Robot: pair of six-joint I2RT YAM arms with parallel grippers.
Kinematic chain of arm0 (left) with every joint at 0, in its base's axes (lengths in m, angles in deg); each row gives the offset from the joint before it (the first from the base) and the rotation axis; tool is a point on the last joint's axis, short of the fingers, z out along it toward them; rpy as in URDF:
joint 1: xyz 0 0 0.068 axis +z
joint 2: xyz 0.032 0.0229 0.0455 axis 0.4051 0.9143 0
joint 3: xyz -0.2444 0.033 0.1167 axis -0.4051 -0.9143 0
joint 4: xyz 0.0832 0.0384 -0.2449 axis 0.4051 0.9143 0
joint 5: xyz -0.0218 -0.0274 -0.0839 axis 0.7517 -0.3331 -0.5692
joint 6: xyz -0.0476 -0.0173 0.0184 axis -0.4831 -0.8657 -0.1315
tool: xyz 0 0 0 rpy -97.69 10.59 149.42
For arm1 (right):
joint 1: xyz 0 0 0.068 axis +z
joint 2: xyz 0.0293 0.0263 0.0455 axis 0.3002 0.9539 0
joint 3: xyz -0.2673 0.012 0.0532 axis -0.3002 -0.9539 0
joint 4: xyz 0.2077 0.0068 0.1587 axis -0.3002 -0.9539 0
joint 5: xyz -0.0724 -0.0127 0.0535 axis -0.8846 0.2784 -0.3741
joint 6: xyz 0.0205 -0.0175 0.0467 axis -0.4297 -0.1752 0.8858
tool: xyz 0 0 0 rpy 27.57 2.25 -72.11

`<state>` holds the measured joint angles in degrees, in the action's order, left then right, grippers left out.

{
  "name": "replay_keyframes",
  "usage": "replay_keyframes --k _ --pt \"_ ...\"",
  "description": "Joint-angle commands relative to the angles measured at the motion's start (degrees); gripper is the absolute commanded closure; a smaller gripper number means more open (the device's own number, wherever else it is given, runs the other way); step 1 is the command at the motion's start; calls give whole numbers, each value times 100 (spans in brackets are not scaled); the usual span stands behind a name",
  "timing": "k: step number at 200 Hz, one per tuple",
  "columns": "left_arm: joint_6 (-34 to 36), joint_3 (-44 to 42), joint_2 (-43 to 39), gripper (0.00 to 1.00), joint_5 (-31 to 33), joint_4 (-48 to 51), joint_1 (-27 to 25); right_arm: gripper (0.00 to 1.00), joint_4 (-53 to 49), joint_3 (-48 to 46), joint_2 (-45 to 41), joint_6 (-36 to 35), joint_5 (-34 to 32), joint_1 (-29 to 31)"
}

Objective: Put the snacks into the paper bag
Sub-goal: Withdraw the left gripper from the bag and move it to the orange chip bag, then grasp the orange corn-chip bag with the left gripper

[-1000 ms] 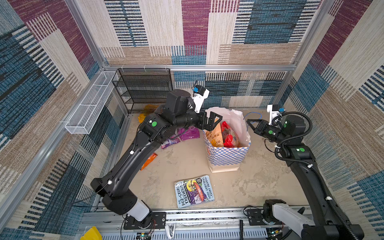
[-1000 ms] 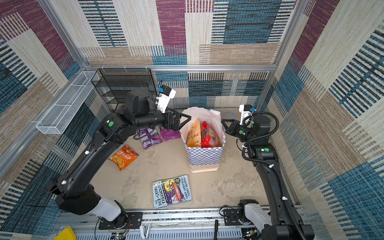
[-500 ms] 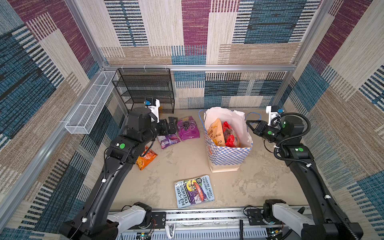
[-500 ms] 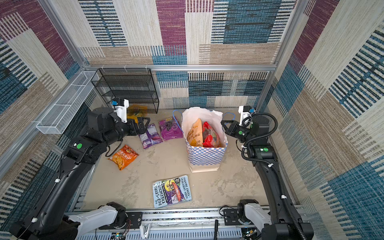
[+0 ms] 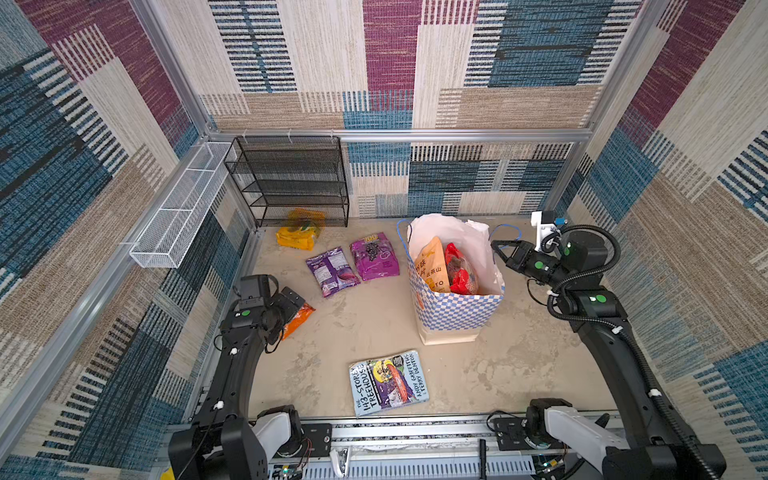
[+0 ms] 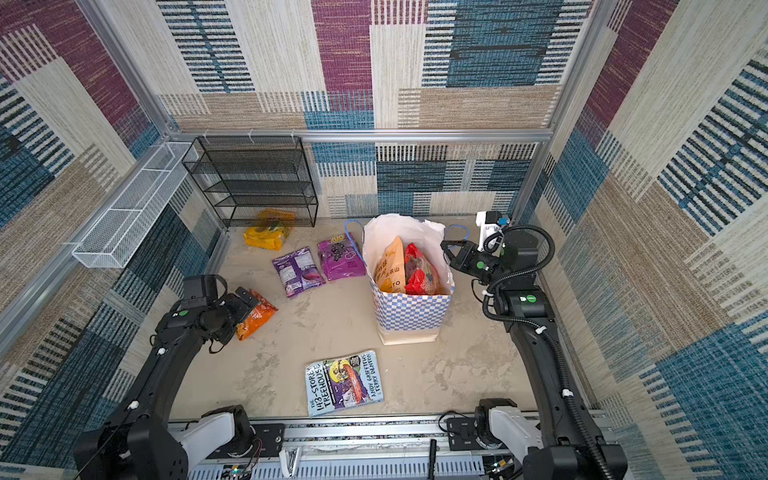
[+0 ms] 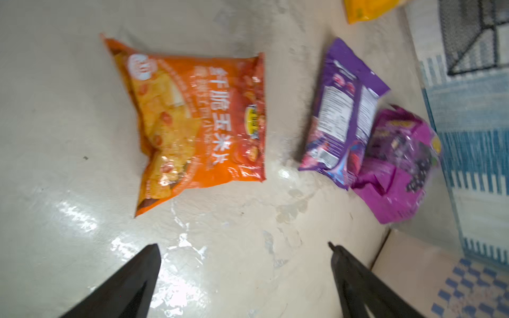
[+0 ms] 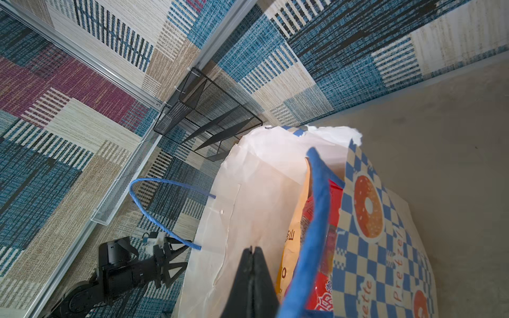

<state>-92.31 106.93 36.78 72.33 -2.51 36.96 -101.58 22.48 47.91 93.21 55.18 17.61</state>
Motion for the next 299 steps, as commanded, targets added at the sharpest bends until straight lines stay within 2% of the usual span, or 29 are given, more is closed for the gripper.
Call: replay_keyframes --k 1,40,65,86,113,173,209,242,299 --pt "-647 -465 -67 0 -463 -909 392 99 304 20 -37 66 133 12" --pt "-748 -837 324 0 -586 -1443 728 99 296 8 -49 42 133 18" --pt "-823 -1037 682 10 -992 -2120 843 98 302 -1 -32 42 139 12" --pt "-683 -922 970 13 -876 -1927 848 98 294 -8 -39 44 133 16" --pt "-704 -1058 1188 18 -887 -2202 864 98 288 -18 -49 42 116 17" --pt "-740 -1182 1242 32 -648 -2187 896 98 293 -26 -32 39 116 17" --pt "-821 -1287 1273 47 -703 -2291 942 98 278 -27 -65 24 98 12" --pt "-823 -1288 1278 68 -1095 -2597 979 98 273 -26 -73 30 116 18" --pt "-1083 -1133 831 90 -1657 -2734 988 98 273 -27 -86 24 116 14"
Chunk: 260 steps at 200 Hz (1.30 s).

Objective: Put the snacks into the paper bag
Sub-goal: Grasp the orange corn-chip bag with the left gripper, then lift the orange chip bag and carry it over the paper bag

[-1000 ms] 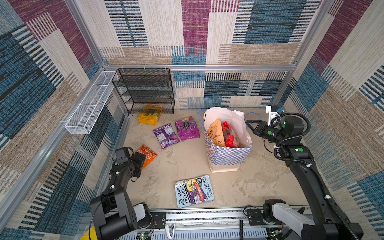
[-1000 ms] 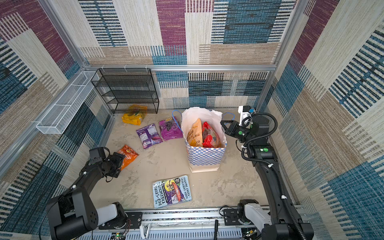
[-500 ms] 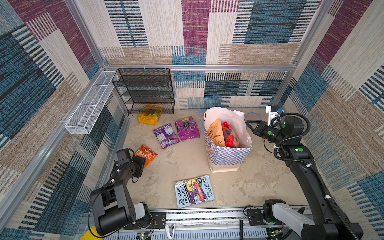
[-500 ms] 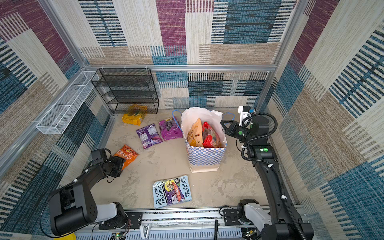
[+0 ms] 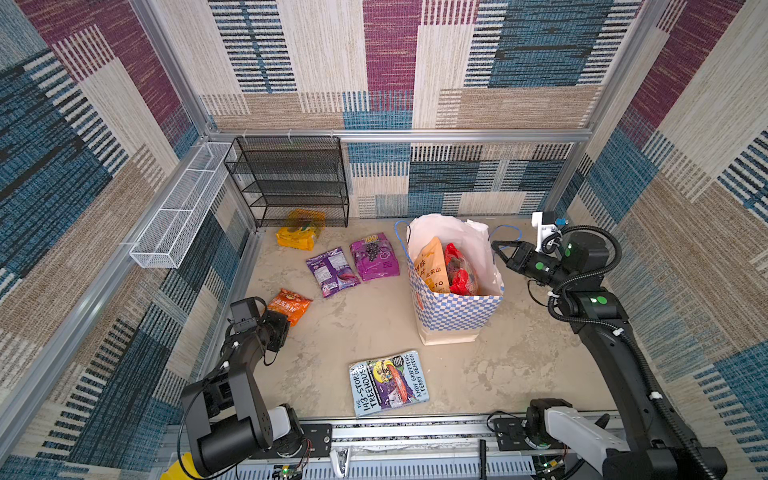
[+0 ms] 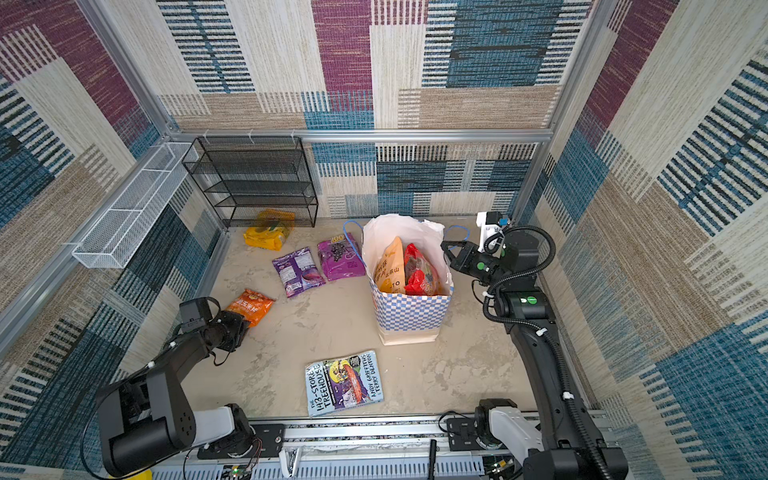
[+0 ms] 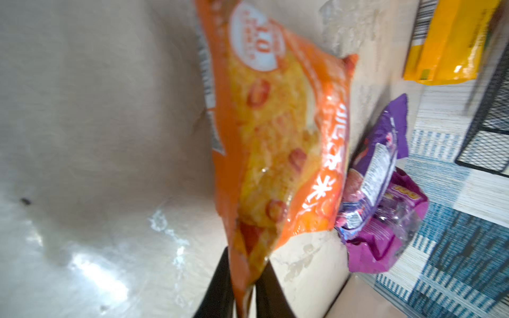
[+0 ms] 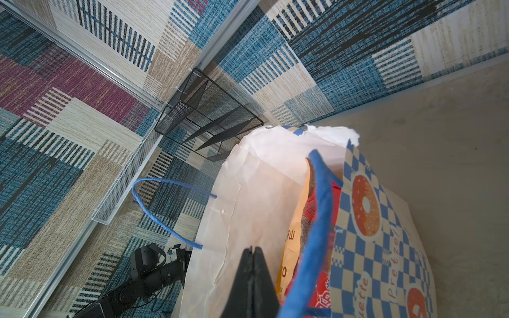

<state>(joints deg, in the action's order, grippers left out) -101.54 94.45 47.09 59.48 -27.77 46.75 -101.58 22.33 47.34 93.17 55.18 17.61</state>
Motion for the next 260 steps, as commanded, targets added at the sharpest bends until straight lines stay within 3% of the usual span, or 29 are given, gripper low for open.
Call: replay_keyframes --k 1,31,75,137,167,205,260 --pt "-164 121 -207 90 -390 -210 4 98 271 -12 -28 28 116 13" --pt "-194 422 -350 98 -943 -208 4 98 300 -9 0 46 149 13" --pt "-172 860 -826 100 -1341 85 -9 98 304 6 -6 46 155 17" --pt "193 1997 -1350 100 -1371 890 -400 99 301 85 19 50 157 25" --pt "318 2802 -1321 100 -1236 1089 -975 99 459 41 8 146 295 21" --pt "402 3775 -1138 100 -403 1097 -2157 99 432 75 -78 119 29 42" --pt "415 4776 -736 100 55 1061 -3308 99 438 3 -22 165 85 77"
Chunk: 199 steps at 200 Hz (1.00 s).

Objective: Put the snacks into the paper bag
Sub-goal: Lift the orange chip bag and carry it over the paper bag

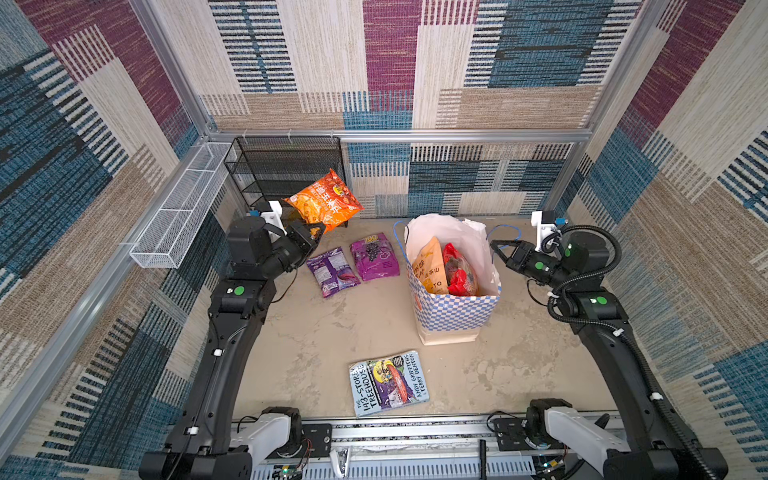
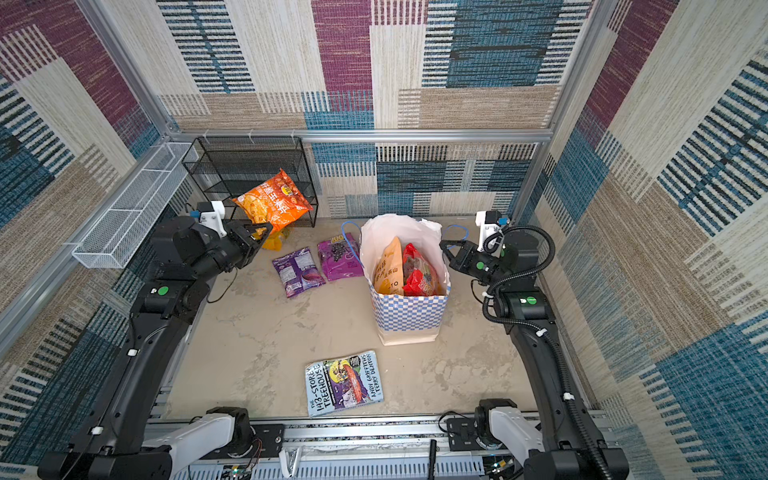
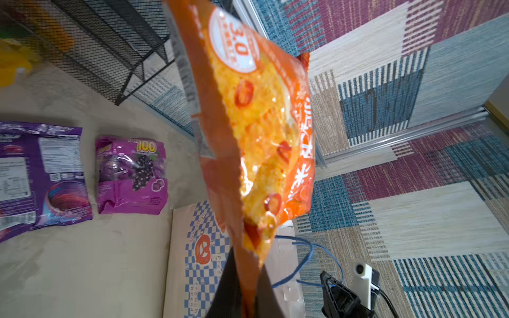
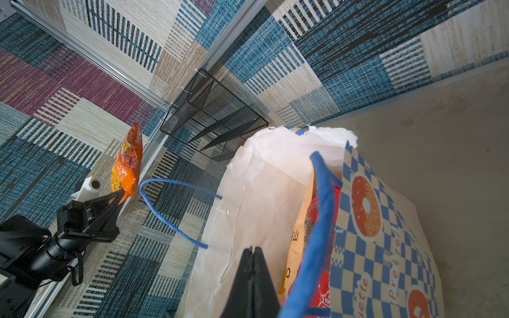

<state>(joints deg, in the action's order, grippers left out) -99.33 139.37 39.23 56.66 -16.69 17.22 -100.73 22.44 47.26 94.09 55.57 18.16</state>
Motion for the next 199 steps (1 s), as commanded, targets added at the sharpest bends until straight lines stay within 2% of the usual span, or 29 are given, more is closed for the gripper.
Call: replay_keyframes --k 1,33,76,143,199 --pt "198 298 49 100 356 -47 -380 99 348 -7 -16 75 44 21" --pt "502 681 142 100 901 -35 -1057 100 352 -1 6 86 57 32" --pt "1210 1650 877 100 1244 364 -2042 99 337 21 18 113 72 54" --pt "2826 3489 2315 100 1844 2057 -3433 99 170 65 -70 43 -54 63" --pt "3579 4547 3348 100 2990 3656 -4140 99 70 188 -110 7 -135 63"
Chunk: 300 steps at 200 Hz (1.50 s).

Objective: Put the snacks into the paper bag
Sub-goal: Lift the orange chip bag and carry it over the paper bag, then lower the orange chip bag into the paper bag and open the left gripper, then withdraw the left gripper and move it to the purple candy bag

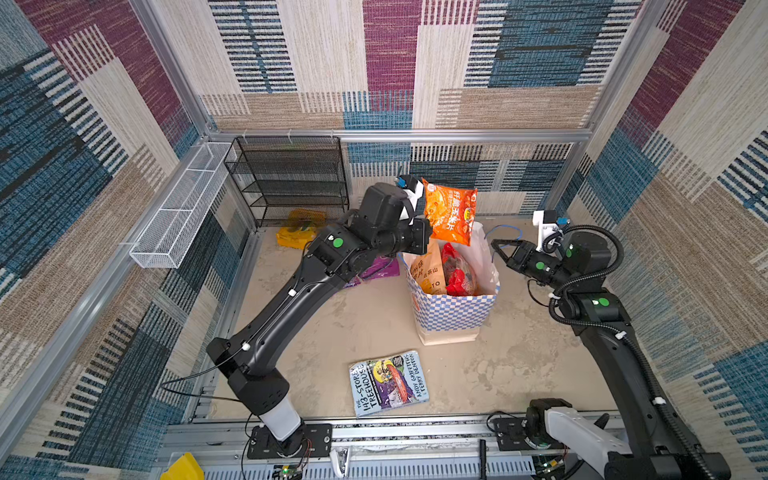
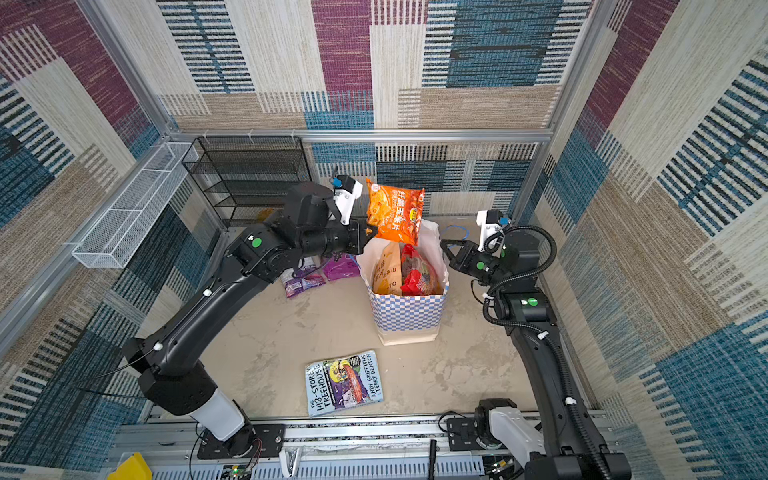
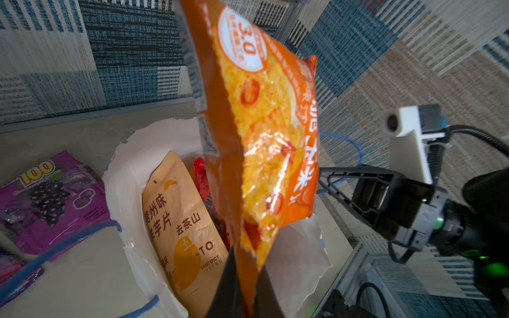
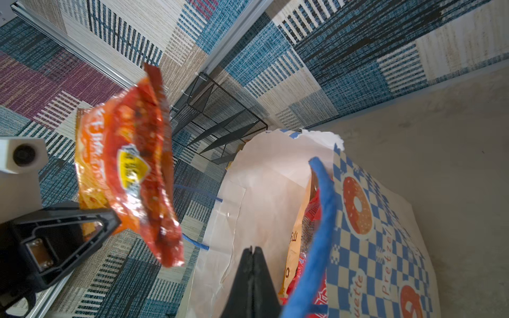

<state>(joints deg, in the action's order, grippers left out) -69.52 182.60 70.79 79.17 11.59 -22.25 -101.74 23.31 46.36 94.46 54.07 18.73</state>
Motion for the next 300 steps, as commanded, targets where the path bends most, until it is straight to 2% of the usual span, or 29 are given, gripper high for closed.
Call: replay_keyframes --k 1,65,95,122,148,167,213,217,222,253,300 --pt "614 224 198 100 767 840 -206 99 175 101 -19 -30 16 6" --pt "681 1169 1329 100 1500 1910 -392 99 138 249 84 -72 62 36" --pt "630 1359 1730 100 1578 2055 -393 98 189 104 -4 -33 50 34" --pt "663 1554 1997 100 1991 2233 -382 99 164 122 3 -33 113 37" --pt "658 1577 2203 100 1844 2256 -372 98 134 235 47 -83 96 33" --pt "596 1639 2349 82 1806 2296 -367 98 166 222 50 -66 113 33" --pt "422 1826 2112 56 2427 2300 -363 98 105 133 -48 -83 55 35" --pt "407 1852 2081 48 2478 2302 -361 98 107 136 -48 -82 60 34" --pt "403 1890 2045 43 2520 2289 -365 98 110 140 -50 -79 58 39" --pt "489 2011 1886 40 2209 2087 -382 98 136 220 11 -96 64 37" --pt "544 2044 2119 40 1494 2022 -412 98 117 144 -40 -101 25 38"
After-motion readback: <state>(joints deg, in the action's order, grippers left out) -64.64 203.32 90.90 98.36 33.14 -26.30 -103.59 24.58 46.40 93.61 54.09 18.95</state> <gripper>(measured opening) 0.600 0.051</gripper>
